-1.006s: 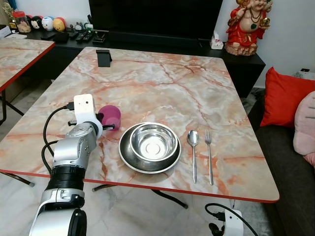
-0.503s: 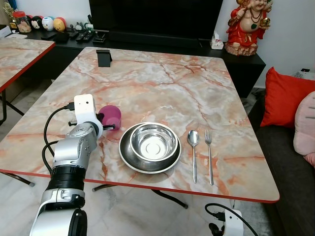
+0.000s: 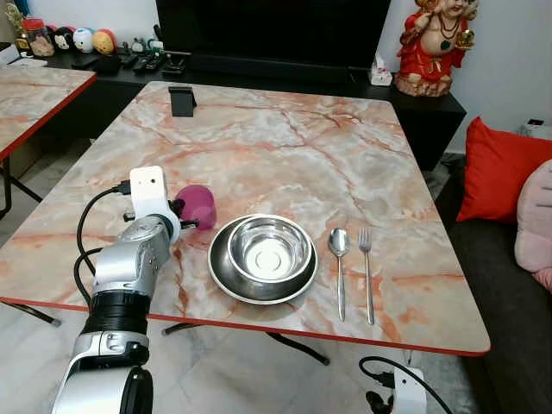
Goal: Setting the table
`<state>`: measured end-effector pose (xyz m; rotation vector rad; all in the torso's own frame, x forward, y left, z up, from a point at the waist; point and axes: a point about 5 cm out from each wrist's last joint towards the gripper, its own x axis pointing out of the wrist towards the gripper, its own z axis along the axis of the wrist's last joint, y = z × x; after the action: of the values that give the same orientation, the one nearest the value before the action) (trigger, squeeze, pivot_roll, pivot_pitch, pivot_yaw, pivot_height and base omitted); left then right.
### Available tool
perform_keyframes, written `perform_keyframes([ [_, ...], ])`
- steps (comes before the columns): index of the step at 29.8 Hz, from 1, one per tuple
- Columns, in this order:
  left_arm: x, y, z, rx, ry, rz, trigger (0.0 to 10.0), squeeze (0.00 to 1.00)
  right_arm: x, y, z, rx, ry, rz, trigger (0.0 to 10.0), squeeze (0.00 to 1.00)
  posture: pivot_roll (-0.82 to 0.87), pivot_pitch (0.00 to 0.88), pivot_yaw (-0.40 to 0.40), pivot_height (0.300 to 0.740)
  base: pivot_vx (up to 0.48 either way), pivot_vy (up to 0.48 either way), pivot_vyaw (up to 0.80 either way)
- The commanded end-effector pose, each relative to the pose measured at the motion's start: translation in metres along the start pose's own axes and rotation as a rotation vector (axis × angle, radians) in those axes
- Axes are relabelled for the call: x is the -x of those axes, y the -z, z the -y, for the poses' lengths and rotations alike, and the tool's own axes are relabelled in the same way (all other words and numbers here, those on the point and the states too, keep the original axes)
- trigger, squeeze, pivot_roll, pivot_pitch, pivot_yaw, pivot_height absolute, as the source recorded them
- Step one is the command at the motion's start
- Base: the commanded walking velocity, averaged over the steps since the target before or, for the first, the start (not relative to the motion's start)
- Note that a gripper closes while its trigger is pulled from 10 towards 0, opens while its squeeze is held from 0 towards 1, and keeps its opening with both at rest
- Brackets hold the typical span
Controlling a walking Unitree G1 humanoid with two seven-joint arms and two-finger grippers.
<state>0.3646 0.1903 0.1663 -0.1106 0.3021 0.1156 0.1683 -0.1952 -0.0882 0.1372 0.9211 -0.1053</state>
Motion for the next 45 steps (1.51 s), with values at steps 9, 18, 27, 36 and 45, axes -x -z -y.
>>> perform_keyframes([
  [9,0.000,0.000,0.002,-0.004,-0.010,0.001,10.0,0.00,0.001,0.001,0.003,0.007,0.009,-0.008,10.0,0.00,0.09,0.000,-0.071,0.740,0.000,0.000,0.00],
  [18,0.001,-0.011,-0.002,0.019,-0.052,0.062,10.0,0.00,0.001,0.002,0.003,0.006,0.009,-0.008,10.0,0.00,0.09,0.000,-0.072,0.740,0.000,0.000,0.00],
  [27,0.002,-0.021,0.000,0.046,-0.054,0.117,10.0,0.00,0.001,0.001,0.003,0.007,0.009,-0.008,10.0,0.00,0.09,0.000,-0.071,0.740,0.000,0.000,0.00],
  [36,0.002,-0.021,0.004,0.062,-0.036,0.136,10.0,0.00,0.001,0.001,0.003,0.005,0.010,-0.008,10.0,0.00,0.09,0.000,-0.071,0.740,0.000,0.000,0.00],
  [45,0.004,-0.026,0.001,0.032,-0.041,0.219,10.0,0.00,0.001,0.001,0.003,0.002,0.010,-0.004,10.0,0.00,0.09,0.000,-0.070,0.740,0.000,0.000,0.00],
])
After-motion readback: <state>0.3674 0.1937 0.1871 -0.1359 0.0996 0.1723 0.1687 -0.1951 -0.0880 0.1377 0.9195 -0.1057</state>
